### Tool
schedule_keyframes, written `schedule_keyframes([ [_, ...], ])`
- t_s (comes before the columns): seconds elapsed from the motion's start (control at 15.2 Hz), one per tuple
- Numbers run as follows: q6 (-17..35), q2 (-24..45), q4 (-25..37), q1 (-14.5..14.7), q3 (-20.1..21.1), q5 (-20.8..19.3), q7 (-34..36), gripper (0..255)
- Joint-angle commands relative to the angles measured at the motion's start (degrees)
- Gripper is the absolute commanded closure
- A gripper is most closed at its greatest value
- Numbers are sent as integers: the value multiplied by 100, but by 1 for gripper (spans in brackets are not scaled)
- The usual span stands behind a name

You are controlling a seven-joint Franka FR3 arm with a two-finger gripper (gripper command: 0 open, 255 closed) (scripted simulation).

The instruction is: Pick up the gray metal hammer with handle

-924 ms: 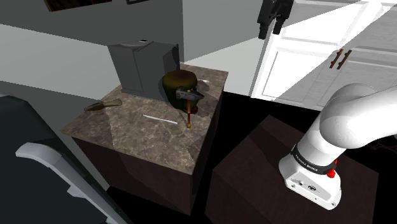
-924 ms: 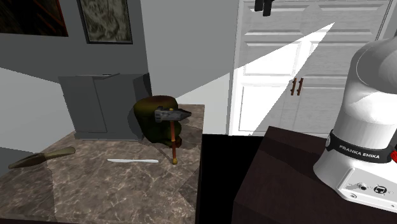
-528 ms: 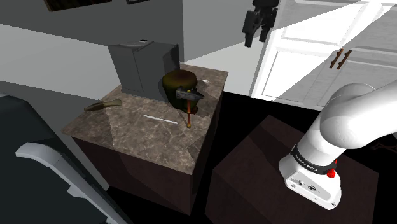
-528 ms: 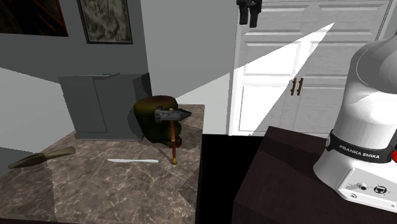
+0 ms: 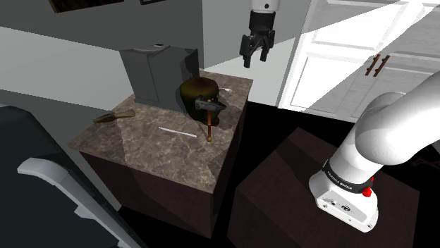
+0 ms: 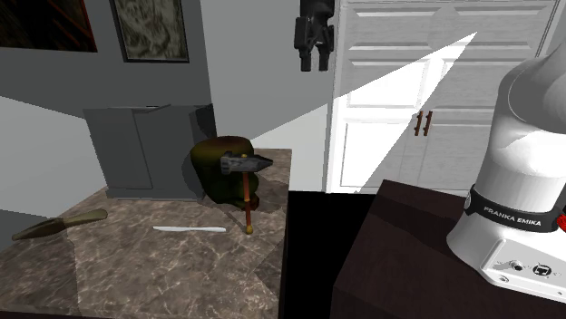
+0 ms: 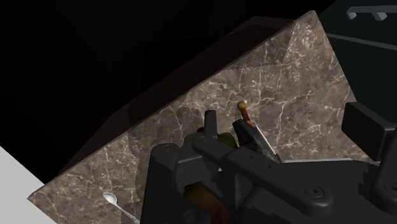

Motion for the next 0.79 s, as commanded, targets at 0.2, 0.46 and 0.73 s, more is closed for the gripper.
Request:
schedule_keyframes([
  [0.2,730,973,249,47,51,39,75,0],
  [0.46,1199,1801,605,88,97,60,146,0],
  [0.73,1570,2651,1082,124,138,68,216,0],
])
